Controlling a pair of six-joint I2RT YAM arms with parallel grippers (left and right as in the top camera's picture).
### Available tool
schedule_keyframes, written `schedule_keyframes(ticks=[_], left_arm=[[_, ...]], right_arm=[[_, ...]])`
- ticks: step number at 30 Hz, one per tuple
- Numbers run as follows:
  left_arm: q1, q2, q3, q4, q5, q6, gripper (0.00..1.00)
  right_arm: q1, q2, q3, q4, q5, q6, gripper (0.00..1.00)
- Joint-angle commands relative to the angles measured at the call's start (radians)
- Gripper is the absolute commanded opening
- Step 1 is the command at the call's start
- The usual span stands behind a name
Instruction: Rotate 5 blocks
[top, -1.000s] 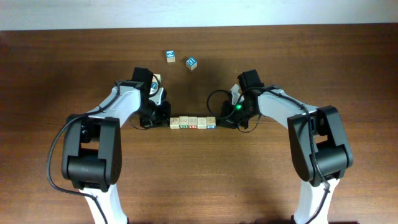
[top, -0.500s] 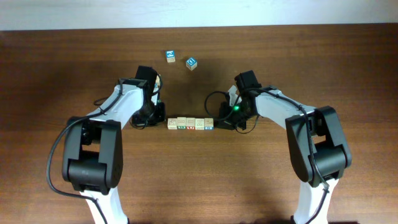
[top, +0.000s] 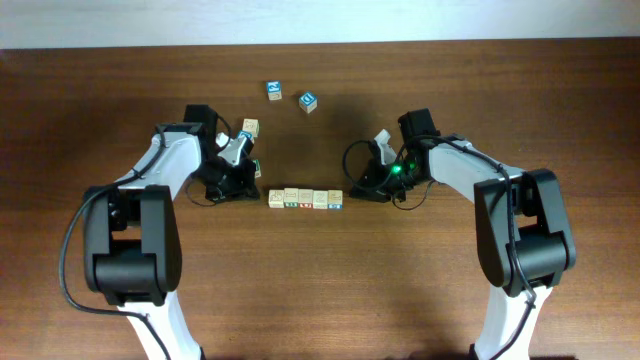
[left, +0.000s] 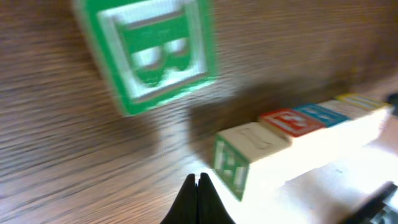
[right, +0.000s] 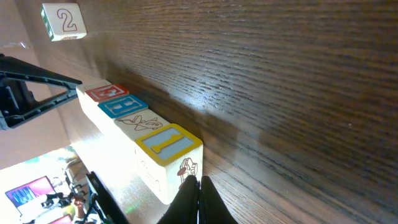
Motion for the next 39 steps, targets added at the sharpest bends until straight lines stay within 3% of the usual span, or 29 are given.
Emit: schedule_keyframes(ticks=[1, 11, 19, 39], left_arm=[[0.012, 0.012, 0.019, 0.005, 0.132, 0.057, 0.0], [-0.007, 0.012, 0.019, 0.0, 0.1, 0.056, 0.0], [-0.056, 0.012, 0.017, -0.003, -0.043, 0.022, 0.0], [-0.052, 0.012, 0.018, 0.005, 0.052, 0.022, 0.0]], right_arm=[[0.006, -0.002, -0.002, 0.01, -0.027, -0.022, 0.04], [0.009, -0.002, -0.021, 0.04, -0.012, 0.005, 0.04], [0.009, -0.002, -0.023, 0.041, -0.012, 0.005, 0.04], [0.011, -0.002, -0.047, 0.035, -0.031, 0.04, 0.05]])
